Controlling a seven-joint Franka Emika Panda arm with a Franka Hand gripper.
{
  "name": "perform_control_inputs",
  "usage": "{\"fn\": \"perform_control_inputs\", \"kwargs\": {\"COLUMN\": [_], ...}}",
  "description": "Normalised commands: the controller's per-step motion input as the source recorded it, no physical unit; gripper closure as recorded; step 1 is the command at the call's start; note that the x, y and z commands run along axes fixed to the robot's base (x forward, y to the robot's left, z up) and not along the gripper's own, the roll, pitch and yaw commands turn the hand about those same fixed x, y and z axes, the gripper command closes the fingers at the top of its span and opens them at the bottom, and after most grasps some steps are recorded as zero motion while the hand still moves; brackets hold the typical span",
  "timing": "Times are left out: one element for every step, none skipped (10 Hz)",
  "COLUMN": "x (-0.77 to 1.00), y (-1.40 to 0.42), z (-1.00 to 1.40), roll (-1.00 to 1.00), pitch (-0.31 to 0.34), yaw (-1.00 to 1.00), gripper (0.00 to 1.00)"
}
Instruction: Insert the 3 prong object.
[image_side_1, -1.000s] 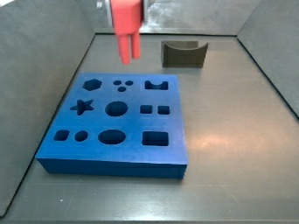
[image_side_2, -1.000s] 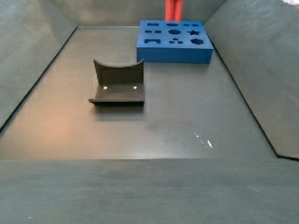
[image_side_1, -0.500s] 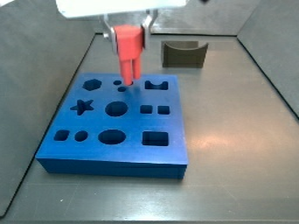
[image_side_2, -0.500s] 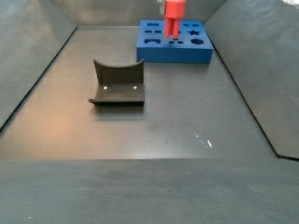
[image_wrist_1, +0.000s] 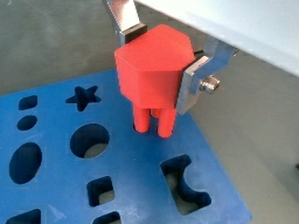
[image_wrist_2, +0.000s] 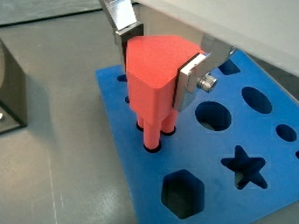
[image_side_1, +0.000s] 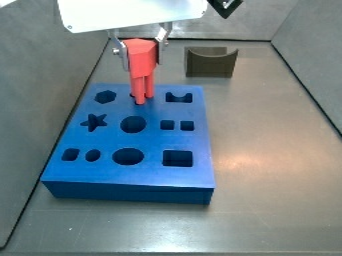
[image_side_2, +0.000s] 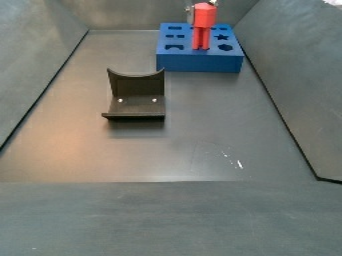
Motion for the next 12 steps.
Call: {"fn": "perform_control_inputs", "kwargs": {"x": [-0.20,-0.20,0.00,0.04,0.00,0.00,0.00,0.00,0.00,-0.25,-0.17,0.00], "y": [0.00,0.00,0.00,0.00,-0.01,-0.03,-0.09,-0.16,-0.20,-0.16,-0.01,-0.01], "z": [-0.23,-0.23,-0.31,-0.49,-0.55,-0.62,-0.66,-0.67,-0.60,-0.37,-0.21,0.00], "roll": [0.08,0.07,0.01,0.00,0.00,0.00,0.04,0.17,0.25,0.23,-0.01,0.02], "pitch": [0.000,0.000,0.000,-0.019,-0.147,-0.173,-0.171,-0.143,-0.119,-0.170,-0.261,0.000], "yaw": [0.27,0.27,0.16,0.05,0.01,0.00,0.00,0.00,0.00,0.00,0.09,0.00], "gripper": [1.00,1.00,1.00,1.00,1.00,1.00,1.00,1.00,1.00,1.00,1.00,1.00]}}
